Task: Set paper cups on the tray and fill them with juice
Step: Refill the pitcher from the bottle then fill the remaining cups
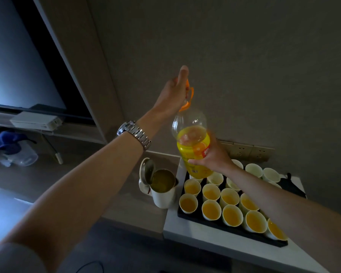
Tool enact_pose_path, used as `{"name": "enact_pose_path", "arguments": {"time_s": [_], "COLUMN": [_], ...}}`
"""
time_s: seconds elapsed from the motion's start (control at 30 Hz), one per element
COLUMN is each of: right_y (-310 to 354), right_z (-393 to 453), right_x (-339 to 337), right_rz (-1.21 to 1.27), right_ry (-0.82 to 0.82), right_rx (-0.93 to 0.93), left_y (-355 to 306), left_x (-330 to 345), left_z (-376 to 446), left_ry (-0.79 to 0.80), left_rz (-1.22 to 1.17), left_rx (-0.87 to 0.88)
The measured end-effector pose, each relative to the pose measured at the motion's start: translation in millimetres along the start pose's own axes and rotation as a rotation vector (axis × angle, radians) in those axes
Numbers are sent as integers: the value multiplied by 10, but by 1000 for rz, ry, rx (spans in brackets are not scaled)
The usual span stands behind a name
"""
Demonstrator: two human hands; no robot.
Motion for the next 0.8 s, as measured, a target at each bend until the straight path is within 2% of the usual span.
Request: {"name": "enact_pose_path", "arguments": {"time_s": [0.17,0.33,0.6,0.8], "right_y": [-95,-46,101,51], "right_z": [231,395,691,774], "right_x": [211,337,547,654], "right_rz": [-11,32,176,128], "right_ry": [-18,4,-22,-10], "right_rx": [101,159,212,225], "left_y": [-20,172,626,948], "left_x": [119,73,126,197], "left_z": [29,180,294,305], "left_ry": [90,87,160,233], "left_rz": [16,124,168,203], "left_rx": [93,88,57,31]}}
Point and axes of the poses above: each hand's wrist, its own z-axis towards the middle knuckle, its own x-axis out of the palm, y = z × x, the point moved 9 cm from there along z, towards the middle knuckle
